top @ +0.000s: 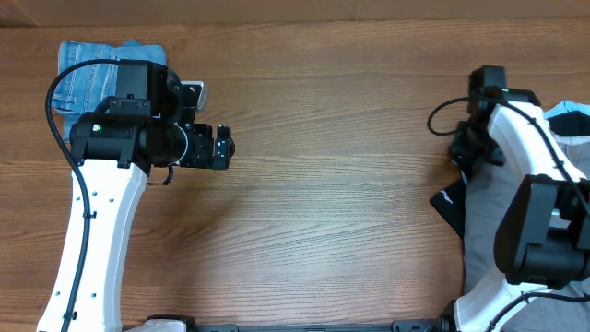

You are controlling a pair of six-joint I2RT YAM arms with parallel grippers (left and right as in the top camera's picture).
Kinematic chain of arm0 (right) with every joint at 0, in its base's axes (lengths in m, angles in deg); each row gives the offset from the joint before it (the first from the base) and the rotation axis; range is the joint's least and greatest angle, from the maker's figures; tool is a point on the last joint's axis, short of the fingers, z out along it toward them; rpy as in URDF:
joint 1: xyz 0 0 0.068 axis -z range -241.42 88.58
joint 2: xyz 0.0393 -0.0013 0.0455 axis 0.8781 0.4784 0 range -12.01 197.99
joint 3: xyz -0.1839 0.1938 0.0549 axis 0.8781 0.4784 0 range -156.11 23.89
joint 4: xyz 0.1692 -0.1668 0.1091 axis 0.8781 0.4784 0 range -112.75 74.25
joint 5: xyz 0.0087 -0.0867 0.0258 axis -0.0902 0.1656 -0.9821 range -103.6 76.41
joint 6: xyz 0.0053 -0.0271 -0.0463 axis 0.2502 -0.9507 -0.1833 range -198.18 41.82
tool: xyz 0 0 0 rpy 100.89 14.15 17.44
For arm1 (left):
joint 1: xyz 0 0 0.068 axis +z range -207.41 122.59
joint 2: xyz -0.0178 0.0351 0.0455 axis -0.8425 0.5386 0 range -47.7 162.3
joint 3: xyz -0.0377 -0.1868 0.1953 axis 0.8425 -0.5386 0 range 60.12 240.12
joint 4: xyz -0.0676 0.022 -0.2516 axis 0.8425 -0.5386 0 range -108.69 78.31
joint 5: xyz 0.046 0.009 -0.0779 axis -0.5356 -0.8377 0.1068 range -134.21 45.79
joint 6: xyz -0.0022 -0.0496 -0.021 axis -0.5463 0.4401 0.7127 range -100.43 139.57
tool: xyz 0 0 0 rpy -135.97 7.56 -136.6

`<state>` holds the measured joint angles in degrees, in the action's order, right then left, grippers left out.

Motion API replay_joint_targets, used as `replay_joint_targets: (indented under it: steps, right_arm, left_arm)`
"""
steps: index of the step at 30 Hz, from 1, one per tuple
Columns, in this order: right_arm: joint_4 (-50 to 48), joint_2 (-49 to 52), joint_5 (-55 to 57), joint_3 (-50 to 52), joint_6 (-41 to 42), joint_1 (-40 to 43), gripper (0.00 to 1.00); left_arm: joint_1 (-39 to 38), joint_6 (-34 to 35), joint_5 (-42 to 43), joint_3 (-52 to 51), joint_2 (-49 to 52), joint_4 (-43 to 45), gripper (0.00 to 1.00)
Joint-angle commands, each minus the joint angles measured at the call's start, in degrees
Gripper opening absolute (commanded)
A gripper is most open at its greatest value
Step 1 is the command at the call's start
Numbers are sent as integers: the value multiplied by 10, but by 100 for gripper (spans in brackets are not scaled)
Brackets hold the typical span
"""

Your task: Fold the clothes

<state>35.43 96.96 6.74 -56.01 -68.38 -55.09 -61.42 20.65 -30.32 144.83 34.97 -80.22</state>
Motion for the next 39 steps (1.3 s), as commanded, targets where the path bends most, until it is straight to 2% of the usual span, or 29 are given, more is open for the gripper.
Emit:
replay_joint_targets:
  steps: [1,8,18,21,23,27,28,31,37,39]
  right_arm:
    - [-4,19,20,-16,-8,-9,52]
    - [10,54,96,-16,49,-5,50]
    - [7,59,96,-16,55,-5,32]
    - [9,59,96,-16,55,-5,33]
    - [14,59,86,-15,53,-5,49]
    - [18,60,66,-14,52,-5,51]
    - [19,60,66,-14,52,-5,50]
    - [22,60,66,-13,52,-5,40]
    - [16,60,70,14,53,-5,36]
    - [18,60,87,15,67,-5,31]
  left_arm:
    - [2,-13,-3,14,-1,2,100]
    - [2,-13,-3,14,-1,0,100]
    - [2,-13,-3,14,-1,-4,100]
    - [2,-13,-3,14,-1,-4,100]
    - [2,-13,-3,14,-1,-4,100]
    - [2,-13,-3,14,-1,-4,100]
    - [2,-13,-3,14,-1,-4,100]
    - [2,-13,-3,14,-1,-4,100]
    - [2,-13,-3,14,-1,-2,100]
    - [2,-14,-3,14,-1,-1,100]
